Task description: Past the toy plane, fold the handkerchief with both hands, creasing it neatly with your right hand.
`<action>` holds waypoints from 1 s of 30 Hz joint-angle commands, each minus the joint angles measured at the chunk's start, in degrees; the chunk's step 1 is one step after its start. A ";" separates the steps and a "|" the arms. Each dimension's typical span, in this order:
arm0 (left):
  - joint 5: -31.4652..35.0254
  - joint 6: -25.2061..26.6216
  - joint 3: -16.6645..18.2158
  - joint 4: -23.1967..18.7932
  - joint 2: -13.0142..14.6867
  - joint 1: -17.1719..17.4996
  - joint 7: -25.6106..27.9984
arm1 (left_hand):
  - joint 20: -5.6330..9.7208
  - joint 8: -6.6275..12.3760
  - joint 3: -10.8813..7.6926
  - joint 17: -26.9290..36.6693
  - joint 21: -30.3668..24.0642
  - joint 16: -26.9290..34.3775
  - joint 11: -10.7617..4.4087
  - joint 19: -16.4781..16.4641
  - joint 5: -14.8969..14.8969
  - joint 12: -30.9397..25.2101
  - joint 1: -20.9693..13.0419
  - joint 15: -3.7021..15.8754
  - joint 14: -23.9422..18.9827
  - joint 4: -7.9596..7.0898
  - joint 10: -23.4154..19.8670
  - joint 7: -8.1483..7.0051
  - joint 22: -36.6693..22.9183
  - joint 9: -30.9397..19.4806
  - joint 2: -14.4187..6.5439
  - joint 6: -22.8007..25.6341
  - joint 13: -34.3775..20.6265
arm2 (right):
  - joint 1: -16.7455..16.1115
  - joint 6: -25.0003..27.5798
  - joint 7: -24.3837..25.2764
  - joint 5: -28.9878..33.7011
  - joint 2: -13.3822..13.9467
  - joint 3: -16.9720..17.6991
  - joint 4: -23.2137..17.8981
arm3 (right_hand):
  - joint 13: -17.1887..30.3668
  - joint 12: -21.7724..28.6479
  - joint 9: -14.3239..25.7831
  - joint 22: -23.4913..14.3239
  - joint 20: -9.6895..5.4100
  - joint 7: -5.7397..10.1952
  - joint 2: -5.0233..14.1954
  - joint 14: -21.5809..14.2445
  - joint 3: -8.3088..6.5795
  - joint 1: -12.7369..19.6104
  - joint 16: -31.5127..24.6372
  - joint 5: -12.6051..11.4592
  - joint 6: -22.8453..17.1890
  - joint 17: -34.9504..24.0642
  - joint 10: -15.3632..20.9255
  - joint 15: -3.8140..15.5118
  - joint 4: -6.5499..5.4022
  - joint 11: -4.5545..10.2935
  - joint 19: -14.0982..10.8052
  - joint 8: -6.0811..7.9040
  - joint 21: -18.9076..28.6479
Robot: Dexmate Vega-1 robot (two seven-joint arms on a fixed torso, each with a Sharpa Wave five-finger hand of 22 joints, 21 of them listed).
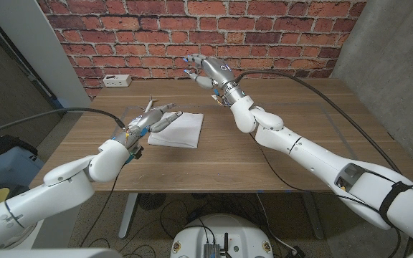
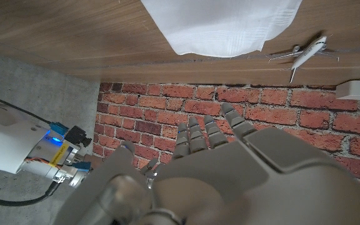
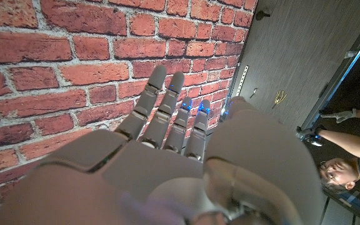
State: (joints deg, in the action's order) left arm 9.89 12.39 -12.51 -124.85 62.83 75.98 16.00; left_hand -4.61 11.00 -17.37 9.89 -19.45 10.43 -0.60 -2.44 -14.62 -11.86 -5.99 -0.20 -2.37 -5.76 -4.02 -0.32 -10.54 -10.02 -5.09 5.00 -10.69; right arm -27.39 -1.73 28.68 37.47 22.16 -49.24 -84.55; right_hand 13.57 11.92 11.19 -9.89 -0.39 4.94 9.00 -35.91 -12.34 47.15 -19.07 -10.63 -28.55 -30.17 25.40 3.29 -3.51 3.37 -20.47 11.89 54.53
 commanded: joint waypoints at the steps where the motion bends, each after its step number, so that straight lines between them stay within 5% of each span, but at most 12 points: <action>1: -2.59 -5.68 0.21 4.08 -3.88 -1.47 -0.30 | 0.07 -0.09 -0.55 -0.01 0.15 0.33 -0.06 -0.43 -0.23 0.02 0.03 0.04 -0.51 0.14 -0.14 -0.28 -0.21 -0.06 -0.66 0.31 -0.09 | -3.65 -2.60 0.09 -8.85 -0.67 3.46 -0.75 | 0.00 0.48 -0.05 -0.16 0.16 -0.02 0.44 -0.02 -0.84 0.76 0.02 -0.45 -0.86 -0.21 0.70 6.36 0.32 -0.43 0.26 0.49 -0.41; 15: -4.84 -9.54 -0.14 6.65 -5.58 -2.64 -1.98 | -0.19 -0.14 -0.83 0.00 0.27 0.37 0.09 -0.58 -0.14 -0.02 -0.23 0.03 -0.97 0.22 -0.35 -0.36 -0.26 -0.06 -1.01 0.44 -0.10 | -8.10 -6.14 -2.49 -19.13 -0.86 7.06 -2.23 | -0.14 1.00 -0.11 -0.21 0.51 -1.29 0.90 0.08 -2.11 0.82 -0.10 -1.02 -2.08 -0.50 2.82 5.25 0.89 -1.86 1.11 0.58 -1.02; 30: -7.65 -18.95 -0.82 13.25 -6.92 -4.70 -3.86 | -0.52 -0.06 -1.22 0.03 0.41 0.33 0.20 -0.64 -0.10 -0.03 -0.37 -0.15 -1.20 0.08 -0.49 -0.10 -0.33 -0.08 -1.68 0.90 -0.11 | -13.42 -4.62 -4.40 -26.33 -1.10 9.70 -6.62 | -0.24 1.52 -0.14 -0.29 0.18 -3.13 1.30 0.22 -3.96 0.09 -0.04 -1.98 -3.95 -0.55 5.52 3.47 1.03 -5.16 1.75 0.68 -1.59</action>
State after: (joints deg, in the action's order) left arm 4.14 -0.55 -12.94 -115.68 57.04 72.54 13.27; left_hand -4.70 11.02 -18.08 9.89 -19.06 10.43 -0.38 -2.97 -14.62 -11.87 -6.29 -0.50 -3.10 -5.54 -4.25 -0.62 -10.56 -10.01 -5.85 5.31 -10.69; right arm -36.98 -7.26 25.50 16.30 21.12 -41.58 -87.77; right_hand 13.30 13.15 10.92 -10.01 0.01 2.05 9.91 -35.69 -15.61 47.43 -19.07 -12.14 -32.05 -30.63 30.72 3.50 -2.51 -1.33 -19.03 12.11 53.14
